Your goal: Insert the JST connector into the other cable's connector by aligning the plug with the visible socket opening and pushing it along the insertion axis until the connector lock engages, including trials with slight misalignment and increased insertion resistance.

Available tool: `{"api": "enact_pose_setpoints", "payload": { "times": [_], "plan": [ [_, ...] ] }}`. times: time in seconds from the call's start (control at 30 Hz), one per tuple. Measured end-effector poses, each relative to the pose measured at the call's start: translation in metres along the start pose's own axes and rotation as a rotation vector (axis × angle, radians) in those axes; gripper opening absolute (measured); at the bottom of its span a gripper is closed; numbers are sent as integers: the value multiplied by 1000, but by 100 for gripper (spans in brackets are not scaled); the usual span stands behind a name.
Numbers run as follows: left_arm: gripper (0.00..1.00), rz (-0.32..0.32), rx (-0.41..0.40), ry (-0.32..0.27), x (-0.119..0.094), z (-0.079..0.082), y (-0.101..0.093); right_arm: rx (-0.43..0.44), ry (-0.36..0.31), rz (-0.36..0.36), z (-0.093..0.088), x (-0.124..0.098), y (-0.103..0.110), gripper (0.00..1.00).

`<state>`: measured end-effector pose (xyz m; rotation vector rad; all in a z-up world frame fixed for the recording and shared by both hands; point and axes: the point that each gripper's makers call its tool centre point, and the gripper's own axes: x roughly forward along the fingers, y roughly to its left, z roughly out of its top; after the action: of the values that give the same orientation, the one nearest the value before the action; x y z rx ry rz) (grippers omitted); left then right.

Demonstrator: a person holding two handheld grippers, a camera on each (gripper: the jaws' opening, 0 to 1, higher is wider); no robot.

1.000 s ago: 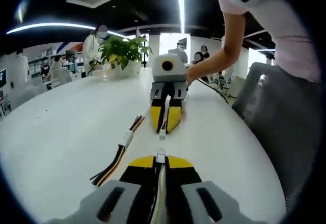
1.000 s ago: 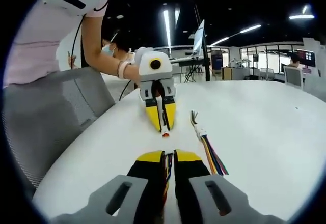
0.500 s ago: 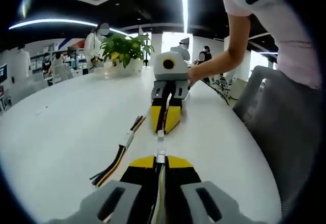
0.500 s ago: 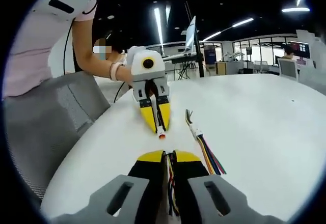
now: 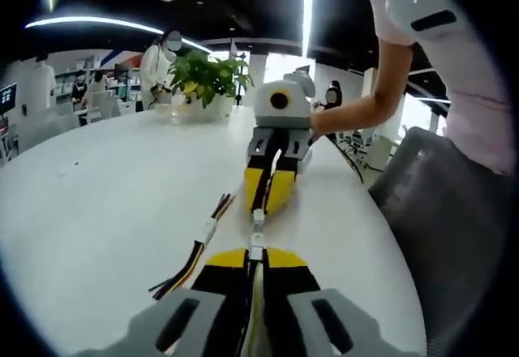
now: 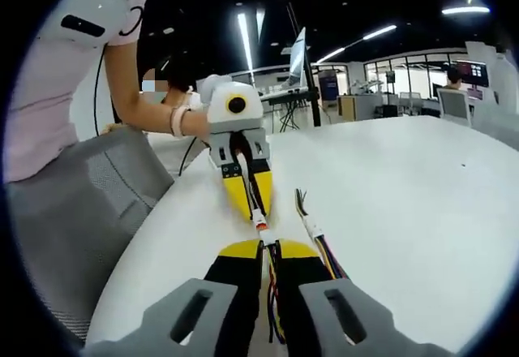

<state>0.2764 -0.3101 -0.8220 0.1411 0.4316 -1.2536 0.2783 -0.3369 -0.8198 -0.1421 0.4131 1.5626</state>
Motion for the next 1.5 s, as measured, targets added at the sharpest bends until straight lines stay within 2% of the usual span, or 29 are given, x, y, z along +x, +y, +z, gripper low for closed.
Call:
{"api": "enact_pose_setpoints", "payload": {
  "times": [0.83,1.5],
  "plan": [
    [0,9,50,11,-1,-2,7,25,11,0,1,11,8,3],
    [0,10,17,23,6,0,-1,31,42,-6,-5,12,5,3]
  ]
}}
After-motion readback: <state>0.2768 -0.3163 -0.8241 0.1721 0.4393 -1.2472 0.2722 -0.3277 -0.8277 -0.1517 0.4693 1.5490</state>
